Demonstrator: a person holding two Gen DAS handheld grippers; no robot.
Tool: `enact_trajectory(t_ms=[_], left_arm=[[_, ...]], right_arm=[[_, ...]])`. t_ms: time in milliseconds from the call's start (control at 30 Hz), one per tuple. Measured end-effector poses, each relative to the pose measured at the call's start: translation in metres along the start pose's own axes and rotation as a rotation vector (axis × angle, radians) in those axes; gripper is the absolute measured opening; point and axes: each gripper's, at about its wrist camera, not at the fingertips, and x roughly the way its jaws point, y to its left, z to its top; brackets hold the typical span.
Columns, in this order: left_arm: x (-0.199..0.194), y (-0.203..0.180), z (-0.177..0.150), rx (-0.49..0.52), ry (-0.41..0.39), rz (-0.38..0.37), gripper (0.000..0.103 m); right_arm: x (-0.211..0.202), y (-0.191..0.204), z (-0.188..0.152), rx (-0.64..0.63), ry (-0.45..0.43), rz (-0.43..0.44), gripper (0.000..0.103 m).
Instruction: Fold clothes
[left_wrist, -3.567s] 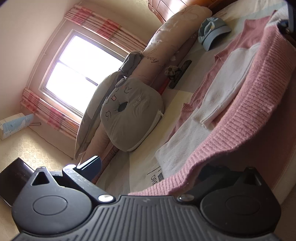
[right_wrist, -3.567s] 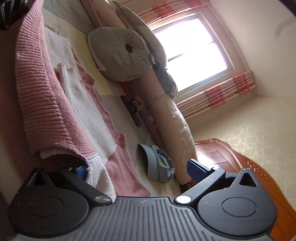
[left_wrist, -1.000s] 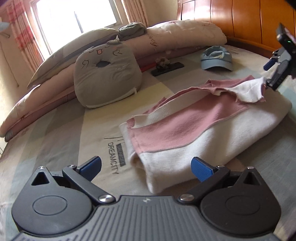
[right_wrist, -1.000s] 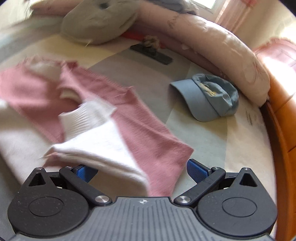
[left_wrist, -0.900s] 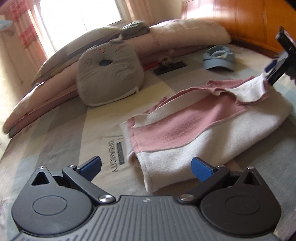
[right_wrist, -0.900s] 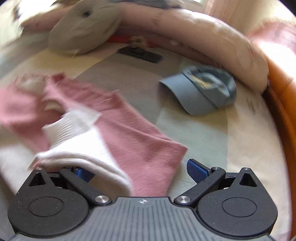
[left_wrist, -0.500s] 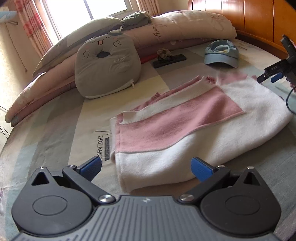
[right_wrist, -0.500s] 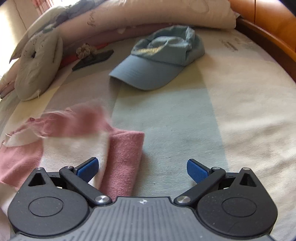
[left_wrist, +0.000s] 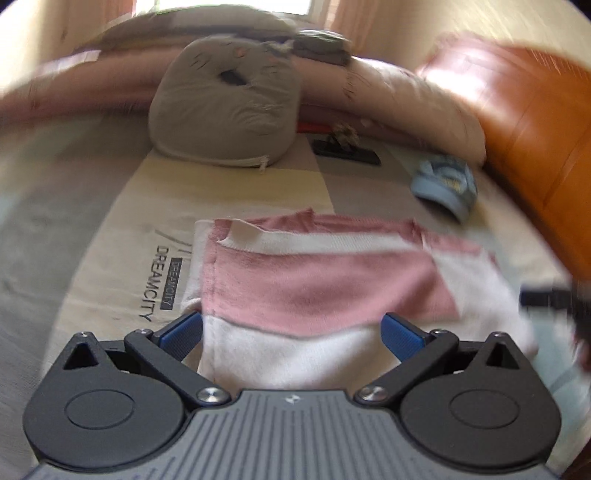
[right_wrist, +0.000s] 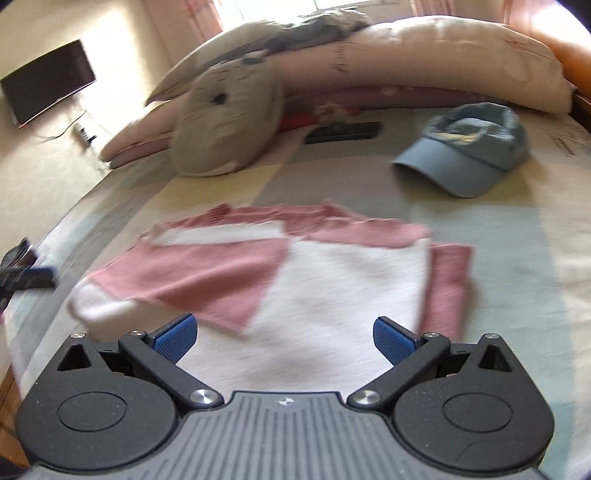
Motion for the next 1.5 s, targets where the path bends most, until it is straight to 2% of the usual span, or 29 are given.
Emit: enact_trajectory(t_ms=[100, 167, 333, 500, 667, 767, 800, 867, 900, 967, 1133, 1200, 1267, 1367, 1467, 1500], left_arm=[[0.018, 0.03, 0.013, -0.079, 0.018, -0.067, 0.082], [0.032, 0.048, 0.022, -0.117, 0.04, -0.115, 0.079], [0.081, 0.081, 0.044, -0.13, 0.105, -0.184, 0.062], [0.13, 0.099, 0.054, -0.096, 0.179, -0.246, 0.054], [0.148, 0.103, 0.068, -0.048, 0.169, -0.297, 0.051], [0.149, 0.1, 0.073, -0.008, 0.166, -0.273, 0.03], [0.145, 0.096, 0.074, 0.035, 0.152, -0.264, 0.018], [0.139, 0.088, 0.073, 0.12, 0.141, -0.267, 0.011], [0.139, 0.085, 0.074, 0.147, 0.132, -0.246, 0.004], [0.137, 0.082, 0.076, 0.188, 0.104, -0.202, 0.004], [0.121, 0.079, 0.106, 0.195, -0.018, -0.225, 0.004], [0.127, 0.076, 0.111, 0.186, -0.002, -0.232, 0.004], [0.139, 0.075, 0.11, 0.177, 0.051, -0.225, 0.005], [0.154, 0.08, 0.098, 0.159, 0.126, -0.137, 0.006], [0.14, 0.094, 0.089, 0.097, 0.109, -0.133, 0.011], [0.131, 0.096, 0.088, 0.089, 0.093, -0.124, 0.016]], right_arm=[[-0.001, 0.027, -0.011, -0.024, 0.0, 0.003, 0.103], [0.0, 0.04, -0.018, -0.023, 0.006, -0.016, 0.103], [-0.001, 0.065, -0.03, 0.035, 0.015, -0.066, 0.103], [-0.007, 0.092, -0.033, 0.075, 0.001, -0.148, 0.103], [-0.017, 0.117, -0.035, 0.073, -0.015, -0.218, 0.103], [-0.02, 0.123, -0.038, 0.089, -0.018, -0.251, 0.103], [-0.02, 0.125, -0.039, 0.097, -0.019, -0.26, 0.103], [-0.02, 0.126, -0.04, 0.111, -0.022, -0.277, 0.103], [-0.02, 0.126, -0.041, 0.117, -0.023, -0.285, 0.103], [-0.018, 0.126, -0.041, 0.126, -0.021, -0.294, 0.103], [-0.019, 0.117, -0.038, 0.145, -0.032, -0.298, 0.103], [-0.02, 0.113, -0.037, 0.152, -0.037, -0.299, 0.103], [-0.02, 0.109, -0.036, 0.16, -0.041, -0.3, 0.103], [-0.021, 0.103, -0.034, 0.171, -0.048, -0.302, 0.103], [-0.026, 0.088, -0.035, 0.198, -0.07, -0.312, 0.103], [-0.029, 0.08, -0.034, 0.207, -0.079, -0.314, 0.103]])
